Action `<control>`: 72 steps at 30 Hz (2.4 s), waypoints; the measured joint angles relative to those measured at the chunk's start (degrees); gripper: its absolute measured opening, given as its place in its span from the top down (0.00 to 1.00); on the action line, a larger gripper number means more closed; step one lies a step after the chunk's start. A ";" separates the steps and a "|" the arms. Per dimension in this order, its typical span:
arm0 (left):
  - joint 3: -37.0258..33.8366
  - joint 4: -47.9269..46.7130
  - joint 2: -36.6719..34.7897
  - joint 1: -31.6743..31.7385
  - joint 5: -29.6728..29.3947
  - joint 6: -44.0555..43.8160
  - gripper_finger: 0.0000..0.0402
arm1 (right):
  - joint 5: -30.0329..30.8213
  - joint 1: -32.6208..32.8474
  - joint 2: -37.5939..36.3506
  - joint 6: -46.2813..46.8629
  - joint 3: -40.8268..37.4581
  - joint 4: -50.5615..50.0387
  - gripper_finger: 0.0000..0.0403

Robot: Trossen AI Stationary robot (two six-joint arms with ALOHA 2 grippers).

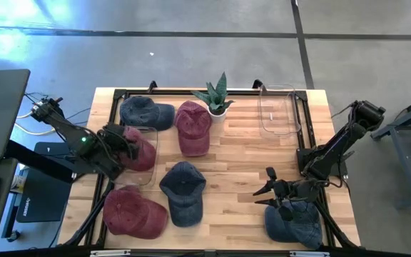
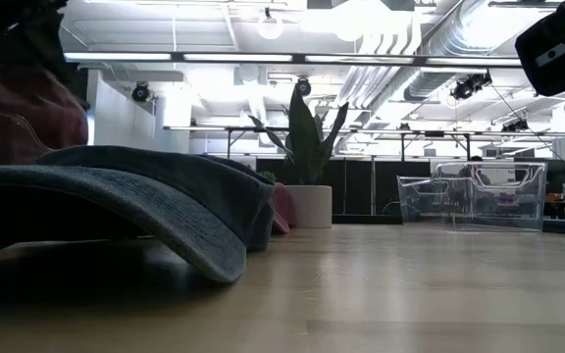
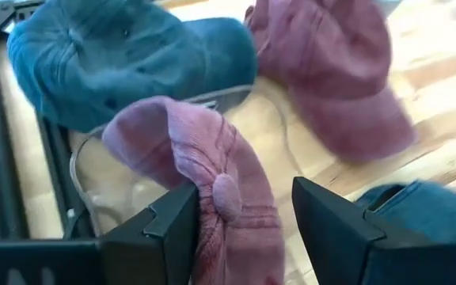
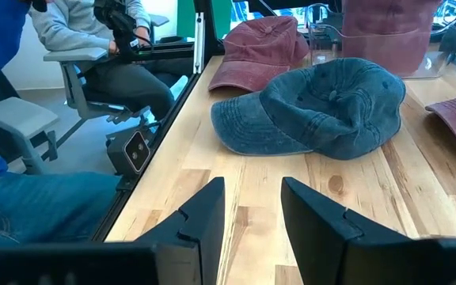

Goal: Pick & Place hat
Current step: Put the right red cap into the left transparent bin, then put the middle blue cap into the right transparent bin

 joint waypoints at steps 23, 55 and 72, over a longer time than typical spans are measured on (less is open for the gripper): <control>5.00 2.08 7.86 0.00 17.09 2.68 0.72 | -0.04 0.00 0.00 0.39 0.00 0.00 0.70; 6.51 0.23 -5.01 0.02 1.16 9.22 0.31 | 0.15 0.00 0.00 0.32 0.00 0.00 0.70; 16.82 4.22 6.37 0.04 -10.80 24.07 0.31 | 0.20 0.00 0.00 0.27 0.00 0.02 0.70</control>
